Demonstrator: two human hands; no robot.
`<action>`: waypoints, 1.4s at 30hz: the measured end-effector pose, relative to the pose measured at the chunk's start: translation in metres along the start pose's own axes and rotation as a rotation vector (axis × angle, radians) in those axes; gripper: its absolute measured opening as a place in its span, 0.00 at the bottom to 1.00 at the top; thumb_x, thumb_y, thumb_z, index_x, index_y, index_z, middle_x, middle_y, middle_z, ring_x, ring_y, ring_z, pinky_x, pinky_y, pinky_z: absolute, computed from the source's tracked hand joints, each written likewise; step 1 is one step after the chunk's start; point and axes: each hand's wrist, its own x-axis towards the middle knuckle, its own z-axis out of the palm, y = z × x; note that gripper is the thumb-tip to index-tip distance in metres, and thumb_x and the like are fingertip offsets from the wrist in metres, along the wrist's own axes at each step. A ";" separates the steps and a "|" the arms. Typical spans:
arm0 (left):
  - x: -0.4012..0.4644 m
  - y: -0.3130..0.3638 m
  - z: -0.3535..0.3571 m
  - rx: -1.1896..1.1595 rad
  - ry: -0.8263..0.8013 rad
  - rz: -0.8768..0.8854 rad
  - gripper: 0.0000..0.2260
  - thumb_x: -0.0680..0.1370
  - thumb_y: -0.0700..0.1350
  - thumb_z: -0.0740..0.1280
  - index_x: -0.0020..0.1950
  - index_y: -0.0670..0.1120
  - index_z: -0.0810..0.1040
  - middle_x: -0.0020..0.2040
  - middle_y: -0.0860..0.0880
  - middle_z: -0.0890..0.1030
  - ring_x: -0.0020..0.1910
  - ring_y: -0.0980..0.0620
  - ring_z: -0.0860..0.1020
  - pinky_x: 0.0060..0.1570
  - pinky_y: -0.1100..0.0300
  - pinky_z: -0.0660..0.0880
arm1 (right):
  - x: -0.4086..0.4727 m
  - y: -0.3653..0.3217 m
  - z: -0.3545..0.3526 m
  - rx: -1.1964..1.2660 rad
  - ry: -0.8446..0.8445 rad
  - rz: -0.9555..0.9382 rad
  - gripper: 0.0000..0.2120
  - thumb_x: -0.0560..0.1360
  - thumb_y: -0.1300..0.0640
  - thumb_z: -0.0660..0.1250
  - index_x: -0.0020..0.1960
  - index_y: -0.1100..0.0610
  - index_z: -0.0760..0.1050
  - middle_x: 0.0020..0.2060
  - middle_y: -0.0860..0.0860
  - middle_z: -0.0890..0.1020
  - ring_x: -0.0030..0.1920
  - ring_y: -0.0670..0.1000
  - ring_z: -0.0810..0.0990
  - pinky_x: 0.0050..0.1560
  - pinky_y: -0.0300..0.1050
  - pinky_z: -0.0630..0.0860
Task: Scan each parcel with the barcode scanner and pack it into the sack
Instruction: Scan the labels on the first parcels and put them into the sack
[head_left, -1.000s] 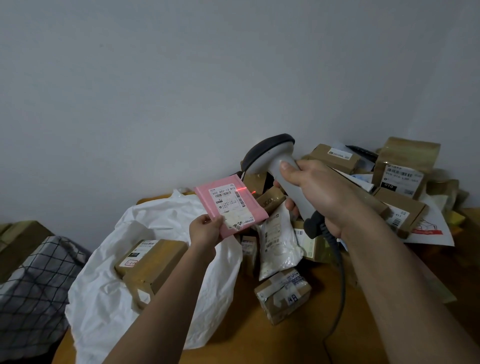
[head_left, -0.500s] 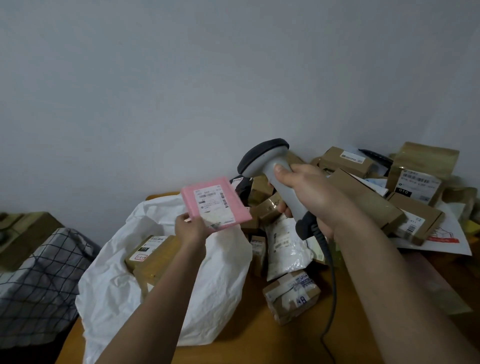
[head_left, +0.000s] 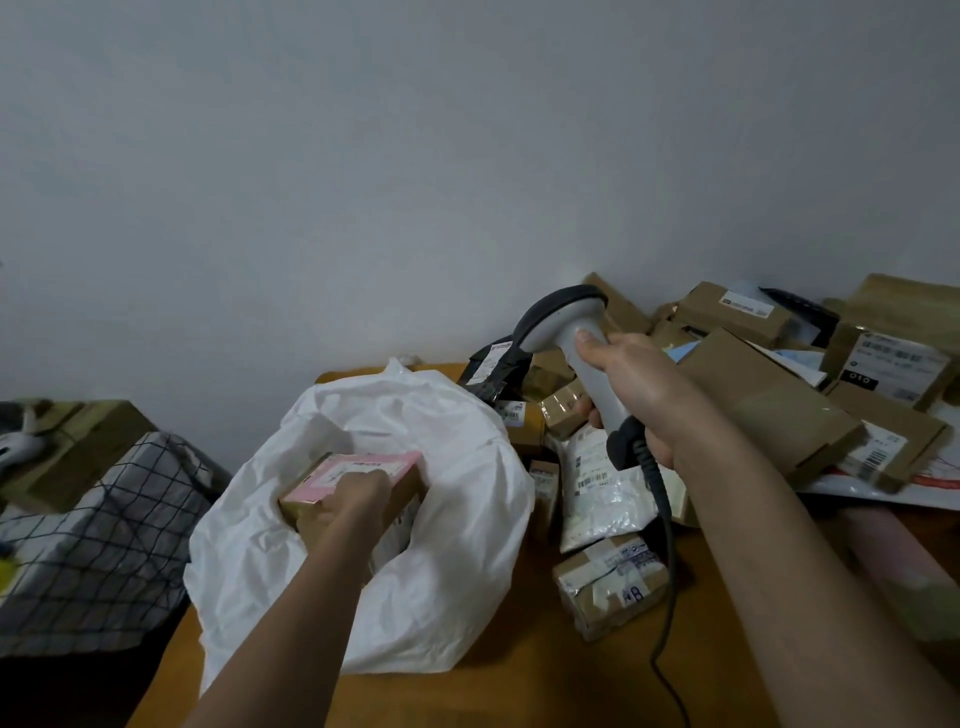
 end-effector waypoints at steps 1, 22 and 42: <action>-0.003 0.003 0.005 0.020 -0.009 -0.001 0.24 0.79 0.47 0.64 0.73 0.38 0.68 0.71 0.37 0.68 0.69 0.35 0.68 0.69 0.45 0.66 | 0.002 0.003 -0.003 0.012 0.017 0.012 0.17 0.82 0.48 0.60 0.61 0.62 0.72 0.40 0.55 0.75 0.29 0.49 0.78 0.30 0.43 0.74; -0.064 0.053 0.172 0.836 -0.476 1.021 0.24 0.79 0.46 0.66 0.74 0.46 0.66 0.66 0.44 0.70 0.61 0.45 0.74 0.61 0.51 0.74 | 0.040 0.043 -0.091 0.005 0.186 0.135 0.13 0.81 0.45 0.59 0.54 0.53 0.74 0.34 0.54 0.80 0.22 0.42 0.77 0.23 0.36 0.71; -0.040 0.092 0.175 0.797 -0.332 1.010 0.42 0.63 0.53 0.81 0.70 0.45 0.62 0.66 0.47 0.64 0.63 0.45 0.69 0.61 0.51 0.73 | 0.072 0.071 -0.114 0.133 0.214 0.171 0.12 0.78 0.46 0.66 0.48 0.54 0.77 0.32 0.51 0.79 0.24 0.43 0.78 0.25 0.37 0.73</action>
